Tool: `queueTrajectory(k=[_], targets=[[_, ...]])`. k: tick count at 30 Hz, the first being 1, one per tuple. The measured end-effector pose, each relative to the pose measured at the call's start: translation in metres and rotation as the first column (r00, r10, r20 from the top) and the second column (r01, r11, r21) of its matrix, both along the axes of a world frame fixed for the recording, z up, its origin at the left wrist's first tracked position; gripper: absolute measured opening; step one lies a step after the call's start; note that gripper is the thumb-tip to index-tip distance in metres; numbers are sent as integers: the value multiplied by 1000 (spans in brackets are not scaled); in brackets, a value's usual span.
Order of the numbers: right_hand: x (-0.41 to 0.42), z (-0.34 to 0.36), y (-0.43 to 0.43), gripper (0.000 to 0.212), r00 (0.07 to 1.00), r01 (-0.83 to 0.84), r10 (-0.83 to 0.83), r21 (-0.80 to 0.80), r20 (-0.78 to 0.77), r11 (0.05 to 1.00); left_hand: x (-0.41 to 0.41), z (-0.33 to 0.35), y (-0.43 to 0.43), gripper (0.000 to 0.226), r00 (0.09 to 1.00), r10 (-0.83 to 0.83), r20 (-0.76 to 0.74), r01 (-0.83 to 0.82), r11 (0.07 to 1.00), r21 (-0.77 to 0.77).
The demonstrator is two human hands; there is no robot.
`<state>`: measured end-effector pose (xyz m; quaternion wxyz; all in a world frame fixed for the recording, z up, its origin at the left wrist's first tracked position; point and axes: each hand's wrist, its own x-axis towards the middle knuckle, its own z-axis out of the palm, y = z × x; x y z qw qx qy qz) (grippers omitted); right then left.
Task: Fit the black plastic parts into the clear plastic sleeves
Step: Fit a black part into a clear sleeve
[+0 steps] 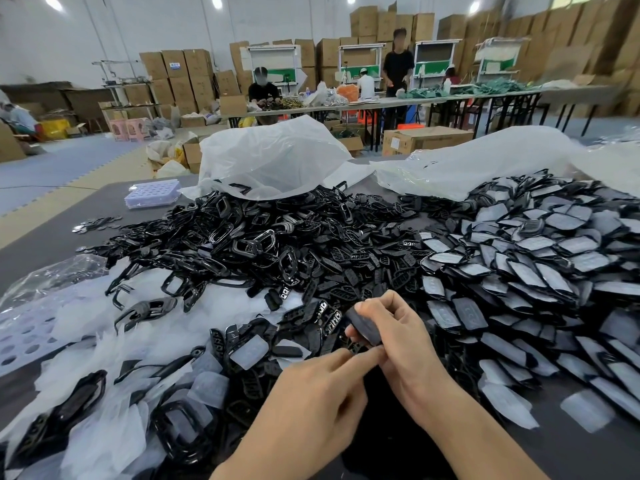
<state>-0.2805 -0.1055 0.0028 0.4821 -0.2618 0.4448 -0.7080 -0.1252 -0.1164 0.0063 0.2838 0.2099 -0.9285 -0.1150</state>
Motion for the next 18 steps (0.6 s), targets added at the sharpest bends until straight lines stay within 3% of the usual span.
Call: queueTrajectory(k=[3,8,11,14,18], targets=[[1,1,1,35,999,-30,31,-25,36,999,3,-2,-4,40,991,72,-116,-68,997,32],[2,2,1,34,998,-59,59,-36,-12,998,8,-5,-11,21,906,285,-313,-184,930,317],[8,1,2,25,984,-167,163,-46,-79,985,5,-5,-15,22,852,373,-368,-145,842,519],[14,-1,3,8,967,-234,223,-76,-125,969,1,-3,-17,19,857,354,-374,-55,785,617],[10,-2,5,24,959,-232,214,-77,-187,970,1,0,-18,27,802,408,-436,-25,752,658]])
